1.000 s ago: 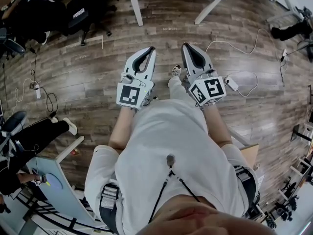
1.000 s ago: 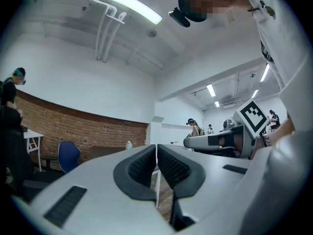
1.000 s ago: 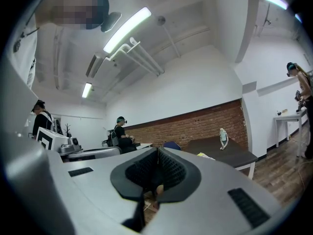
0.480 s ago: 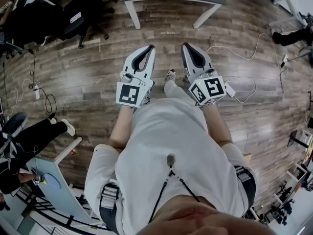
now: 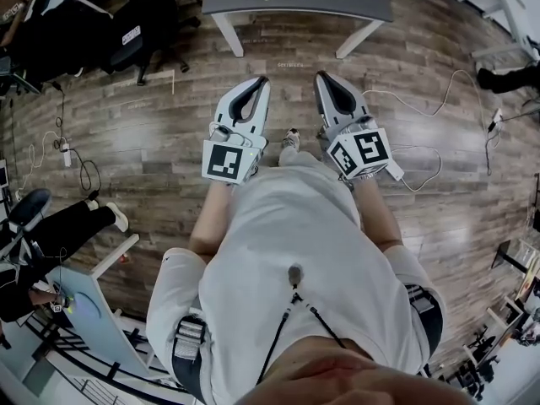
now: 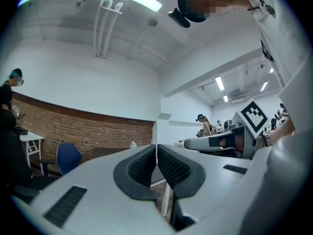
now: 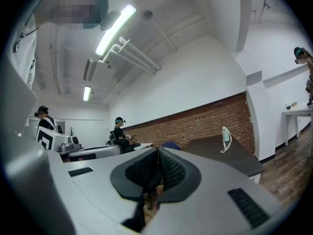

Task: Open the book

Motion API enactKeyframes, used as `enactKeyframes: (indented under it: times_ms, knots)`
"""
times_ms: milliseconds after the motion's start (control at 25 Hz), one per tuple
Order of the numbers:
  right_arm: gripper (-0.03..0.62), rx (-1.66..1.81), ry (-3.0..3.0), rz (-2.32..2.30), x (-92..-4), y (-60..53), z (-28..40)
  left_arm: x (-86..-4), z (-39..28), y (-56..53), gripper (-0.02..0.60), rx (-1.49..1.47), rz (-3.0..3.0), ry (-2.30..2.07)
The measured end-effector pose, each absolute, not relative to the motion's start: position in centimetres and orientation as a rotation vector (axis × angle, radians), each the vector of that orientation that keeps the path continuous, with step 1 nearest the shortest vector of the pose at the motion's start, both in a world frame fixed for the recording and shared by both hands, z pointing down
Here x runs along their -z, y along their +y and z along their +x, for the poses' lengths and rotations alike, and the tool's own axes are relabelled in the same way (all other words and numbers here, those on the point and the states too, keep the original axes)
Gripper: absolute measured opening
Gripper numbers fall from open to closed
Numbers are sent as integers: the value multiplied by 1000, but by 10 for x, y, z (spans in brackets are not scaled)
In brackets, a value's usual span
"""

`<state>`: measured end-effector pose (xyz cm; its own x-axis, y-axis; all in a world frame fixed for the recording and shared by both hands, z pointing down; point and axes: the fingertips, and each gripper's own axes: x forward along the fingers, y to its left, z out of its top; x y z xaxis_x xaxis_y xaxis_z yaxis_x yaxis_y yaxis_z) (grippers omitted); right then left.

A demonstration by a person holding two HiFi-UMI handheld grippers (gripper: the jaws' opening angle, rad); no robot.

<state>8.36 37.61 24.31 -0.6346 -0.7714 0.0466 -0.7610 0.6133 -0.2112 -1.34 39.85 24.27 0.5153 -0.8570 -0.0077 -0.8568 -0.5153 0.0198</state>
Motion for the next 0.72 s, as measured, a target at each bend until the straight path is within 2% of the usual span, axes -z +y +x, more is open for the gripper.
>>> enactKeyframes:
  times_ms: [720]
  knots:
    - [37,349,2795,-1222,-248,286,157,-250,65,310,28,-2,2689,-1615]
